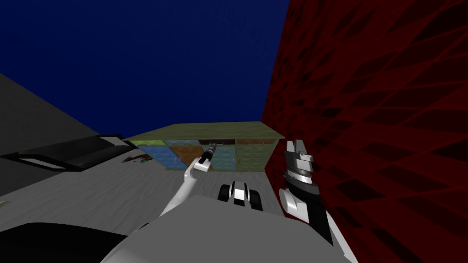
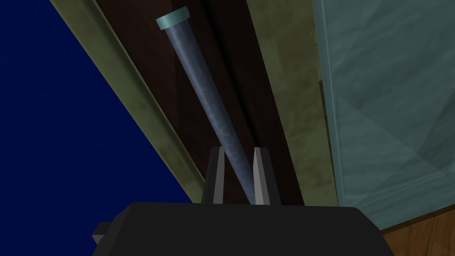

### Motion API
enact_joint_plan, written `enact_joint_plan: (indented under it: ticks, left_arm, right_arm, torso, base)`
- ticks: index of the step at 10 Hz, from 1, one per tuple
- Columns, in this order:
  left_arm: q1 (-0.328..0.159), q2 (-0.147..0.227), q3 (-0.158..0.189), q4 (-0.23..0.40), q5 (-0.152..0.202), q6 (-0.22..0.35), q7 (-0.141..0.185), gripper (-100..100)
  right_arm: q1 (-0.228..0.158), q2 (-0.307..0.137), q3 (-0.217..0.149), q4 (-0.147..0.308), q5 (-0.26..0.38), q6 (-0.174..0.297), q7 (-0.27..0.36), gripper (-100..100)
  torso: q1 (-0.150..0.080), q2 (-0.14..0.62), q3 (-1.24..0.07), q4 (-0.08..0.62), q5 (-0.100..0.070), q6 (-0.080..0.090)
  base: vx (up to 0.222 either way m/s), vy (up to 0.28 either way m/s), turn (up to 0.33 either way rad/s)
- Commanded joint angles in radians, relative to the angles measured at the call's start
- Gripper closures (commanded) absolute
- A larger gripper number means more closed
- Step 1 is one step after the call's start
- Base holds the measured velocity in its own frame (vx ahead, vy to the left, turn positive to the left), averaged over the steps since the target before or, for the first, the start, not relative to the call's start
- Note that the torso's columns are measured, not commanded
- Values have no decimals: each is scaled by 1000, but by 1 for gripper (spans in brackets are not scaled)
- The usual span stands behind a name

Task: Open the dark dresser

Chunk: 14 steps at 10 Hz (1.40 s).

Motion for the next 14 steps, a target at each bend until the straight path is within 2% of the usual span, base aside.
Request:
enact_joint_plan:
  ticks: [1, 2, 4, 5, 6, 7, 8, 9, 10, 11, 13, 14]
  left_arm:
    - [54, 14, -41, -72, 4, 1, 0, 100]
    - [54, 14, -41, -80, 4, 1, 0, 100]
    - [127, 24, -99, -154, 6, -1, 0, 100]
    - [131, 24, -99, -171, 6, -1, 0, 100]
    - [169, 29, -127, -203, 7, -2, 0, 100]
    - [169, 29, -127, -217, 7, -2, 0, 100]
    - [207, 33, -156, -250, 8, -3, 0, 100]
    - [207, 33, -156, -262, 8, -3, 0, 100]
    - [205, 39, -149, -248, 13, -1, 3, 100]
    - [218, 45, -159, -281, 11, 1, 3, 100]
    - [228, 50, -166, -306, 10, 2, 4, 100]
    - [224, 48, -160, -287, 10, 6, 4, 100]
  right_arm:
    - [0, 0, 0, 0, 0, 0, 0, 0]
    - [0, 0, 0, 0, 0, 0, 0, 0]
    - [0, 0, 0, 0, 0, 0, 0, 0]
    - [0, 0, 0, 0, 0, 0, 0, 0]
    - [0, 0, 0, 0, 0, 0, 0, 0]
    - [0, 0, 0, 0, 0, 0, 0, 0]
    - [0, 0, 0, 0, 0, 0, 0, 0]
    - [0, 0, 0, 0, 0, 0, 0, 0]
    - [0, 0, 0, 0, 0, 0, 0, 0]
    - [0, 0, 0, 0, 0, 0, 0, 0]
    - [-1, 0, 0, 0, 0, 0, 0, 0]
    - [-1, 0, 0, 0, 0, 0, 0, 0]
  torso:
    - [0, 1, 0, 1, 0, 1]
    - [-1, 0, 0, 1, -1, 0]
    - [-2, 2, 1, 1, -1, 1]
    - [-1, 1, 1, 0, 0, -1]
    - [-2, 3, 1, 1, 0, 1]
    - [-3, 4, 2, 0, 0, 1]
    - [-3, 4, 2, 1, 0, 3]
    - [-3, 4, 2, 1, 0, 1]
    - [-5, 4, 2, 2, -1, 3]
    - [-5, 5, 3, 1, -1, 3]
    - [-6, 13, 8, 4, -1, 3]
    - [-8, 12, 7, 5, -2, 4]
  base:
    - [98, -18, 196]
    - [83, -12, 96]
    - [110, -2, 236]
    - [92, -16, 119]
    - [96, -11, 186]
    - [74, -7, 111]
    - [78, 6, 172]
    - [67, -4, 96]
    - [27, 0, 11]
    - [-107, -1, 38]
    - [-186, 5, 30]
    - [-101, 3, 11]
